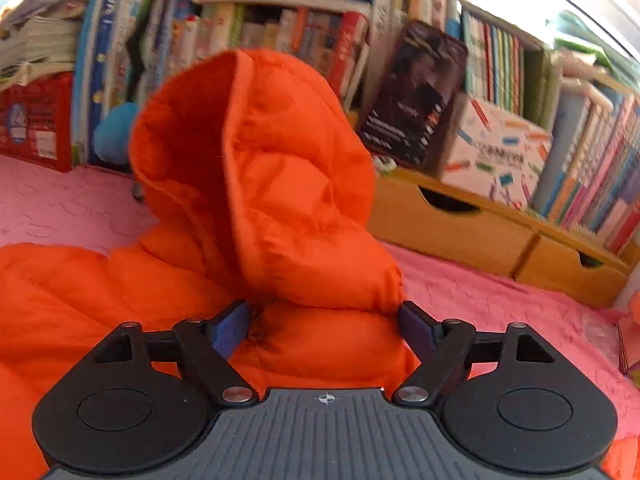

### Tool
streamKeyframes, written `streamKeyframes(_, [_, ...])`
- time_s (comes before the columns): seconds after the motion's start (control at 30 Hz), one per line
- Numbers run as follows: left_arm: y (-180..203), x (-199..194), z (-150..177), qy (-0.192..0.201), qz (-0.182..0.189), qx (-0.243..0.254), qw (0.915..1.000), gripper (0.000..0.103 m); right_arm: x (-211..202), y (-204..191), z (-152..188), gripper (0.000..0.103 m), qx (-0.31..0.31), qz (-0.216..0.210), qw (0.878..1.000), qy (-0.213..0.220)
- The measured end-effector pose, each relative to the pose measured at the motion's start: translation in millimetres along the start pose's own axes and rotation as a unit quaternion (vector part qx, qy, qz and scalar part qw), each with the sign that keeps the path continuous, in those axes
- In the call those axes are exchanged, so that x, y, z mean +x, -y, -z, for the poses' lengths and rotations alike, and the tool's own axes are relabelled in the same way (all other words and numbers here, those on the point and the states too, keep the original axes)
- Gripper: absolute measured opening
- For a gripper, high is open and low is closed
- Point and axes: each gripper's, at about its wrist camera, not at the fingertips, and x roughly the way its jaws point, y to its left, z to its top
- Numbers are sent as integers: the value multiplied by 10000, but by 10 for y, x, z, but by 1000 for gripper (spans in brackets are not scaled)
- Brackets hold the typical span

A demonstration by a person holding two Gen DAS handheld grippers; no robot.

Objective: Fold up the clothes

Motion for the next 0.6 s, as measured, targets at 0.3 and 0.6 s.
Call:
streamKeyframes(0.3, [-279,-326,98,525,383,-728,9952,69,-1176,1002,692,95,761,-852,9909,713])
streamKeyframes(0.6, [-751,-988,470,217,872,-1027,9906,74,-1956,1578,1705,97,868,-687,9927,481])
